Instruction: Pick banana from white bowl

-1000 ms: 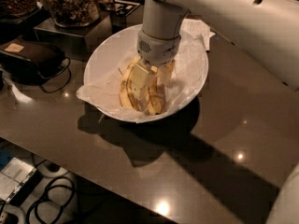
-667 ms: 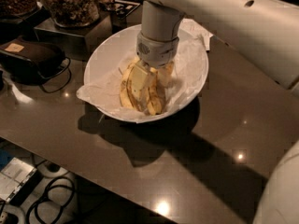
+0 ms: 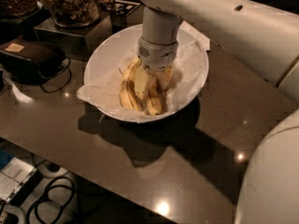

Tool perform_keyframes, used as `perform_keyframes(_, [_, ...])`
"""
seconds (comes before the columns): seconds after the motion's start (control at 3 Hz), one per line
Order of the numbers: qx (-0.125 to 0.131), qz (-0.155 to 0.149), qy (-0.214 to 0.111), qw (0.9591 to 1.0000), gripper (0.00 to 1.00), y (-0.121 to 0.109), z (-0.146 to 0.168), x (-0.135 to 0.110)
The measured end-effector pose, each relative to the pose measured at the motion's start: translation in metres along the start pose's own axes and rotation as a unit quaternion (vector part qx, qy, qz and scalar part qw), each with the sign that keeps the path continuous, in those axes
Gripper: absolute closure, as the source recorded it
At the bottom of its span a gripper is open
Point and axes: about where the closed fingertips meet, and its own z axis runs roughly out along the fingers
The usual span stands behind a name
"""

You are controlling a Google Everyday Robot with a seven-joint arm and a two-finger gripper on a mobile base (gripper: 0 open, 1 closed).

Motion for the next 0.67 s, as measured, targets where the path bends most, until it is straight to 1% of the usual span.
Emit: perform_keyframes(0.67, [-0.003, 0.001, -0.001, 1.0000, 0.99, -0.0027, 0.0024, -0.0009])
